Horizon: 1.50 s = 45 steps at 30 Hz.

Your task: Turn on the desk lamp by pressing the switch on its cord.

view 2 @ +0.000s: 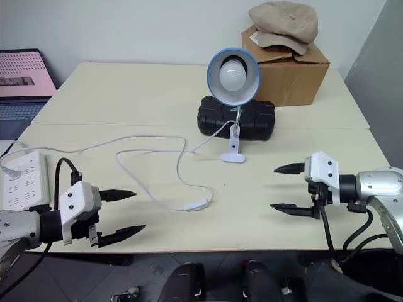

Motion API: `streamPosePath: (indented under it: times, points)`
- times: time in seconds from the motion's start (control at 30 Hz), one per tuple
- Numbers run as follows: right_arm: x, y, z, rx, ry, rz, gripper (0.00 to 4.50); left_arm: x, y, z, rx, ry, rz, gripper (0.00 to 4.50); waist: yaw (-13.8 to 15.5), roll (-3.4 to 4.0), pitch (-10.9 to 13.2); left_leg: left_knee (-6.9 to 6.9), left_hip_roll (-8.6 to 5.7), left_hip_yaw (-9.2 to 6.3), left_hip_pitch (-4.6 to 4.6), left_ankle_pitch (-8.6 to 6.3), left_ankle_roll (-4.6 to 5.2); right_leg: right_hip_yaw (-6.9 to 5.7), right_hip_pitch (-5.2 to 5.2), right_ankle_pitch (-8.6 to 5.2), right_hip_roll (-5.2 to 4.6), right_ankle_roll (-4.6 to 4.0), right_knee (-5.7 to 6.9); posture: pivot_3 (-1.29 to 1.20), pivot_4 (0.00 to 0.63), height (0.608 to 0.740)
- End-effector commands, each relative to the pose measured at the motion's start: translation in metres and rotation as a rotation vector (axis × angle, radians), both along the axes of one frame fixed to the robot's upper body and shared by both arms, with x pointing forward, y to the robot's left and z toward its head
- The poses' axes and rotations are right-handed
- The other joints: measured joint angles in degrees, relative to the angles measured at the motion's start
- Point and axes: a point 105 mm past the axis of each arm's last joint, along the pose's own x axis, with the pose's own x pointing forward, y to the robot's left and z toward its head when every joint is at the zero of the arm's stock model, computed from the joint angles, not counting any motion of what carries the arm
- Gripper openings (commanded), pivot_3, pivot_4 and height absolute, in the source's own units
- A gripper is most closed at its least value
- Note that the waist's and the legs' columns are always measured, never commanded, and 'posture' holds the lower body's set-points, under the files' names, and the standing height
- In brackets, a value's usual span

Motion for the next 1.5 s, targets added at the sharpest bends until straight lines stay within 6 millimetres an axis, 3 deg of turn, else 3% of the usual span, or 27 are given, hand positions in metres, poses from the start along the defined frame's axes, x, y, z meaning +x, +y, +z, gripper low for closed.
streamPosePath:
  times: [0.03,0.43,0.9,1.27,1.5]
  points:
    - [-0.002,-0.002,0.004,0.008,-0.048,0.010,4.50,0.001,-0.011,0.009,-0.023,-0.063,-0.052,4.48,0.04,-0.01,0.01,0.01,0.00,0.00,0.00,0.00,0.00,0.00,0.00,0.00,0.00,0.00,0.00,0.00,0.150,0.740]
    - [-0.007,-0.004,-0.007,0.016,-0.040,0.018,4.50,-0.004,-0.020,0.006,-0.029,-0.104,-0.093,4.48,0.02,-0.01,0.01,0.01,0.00,-0.02,-0.01,0.00,0.00,-0.05,0.01,0.07,0.01,0.13,0.01,0.00,0.150,0.740]
    - [-0.004,0.010,-0.006,0.037,-0.029,-0.009,4.50,0.013,-0.024,-0.007,-0.049,-0.136,-0.111,4.48,0.04,-0.02,0.01,0.02,-0.01,-0.03,-0.02,0.00,0.00,-0.07,0.02,0.14,0.01,0.26,0.02,0.00,0.150,0.740]
    - [-0.014,0.021,-0.013,-0.025,0.048,-0.101,4.50,0.039,-0.056,-0.049,-0.039,-0.105,-0.241,4.48,0.34,0.04,-0.02,0.02,-0.01,-0.03,-0.03,0.00,0.00,-0.08,0.01,0.18,0.01,0.31,0.03,0.00,0.150,0.740]
    - [-0.023,0.024,-0.010,-0.025,0.053,-0.119,4.50,0.053,-0.071,-0.063,-0.037,-0.105,-0.296,4.48,0.55,0.02,-0.03,0.07,-0.01,-0.03,-0.07,0.00,0.01,-0.09,0.03,0.20,0.02,0.36,0.02,0.00,0.150,0.740]
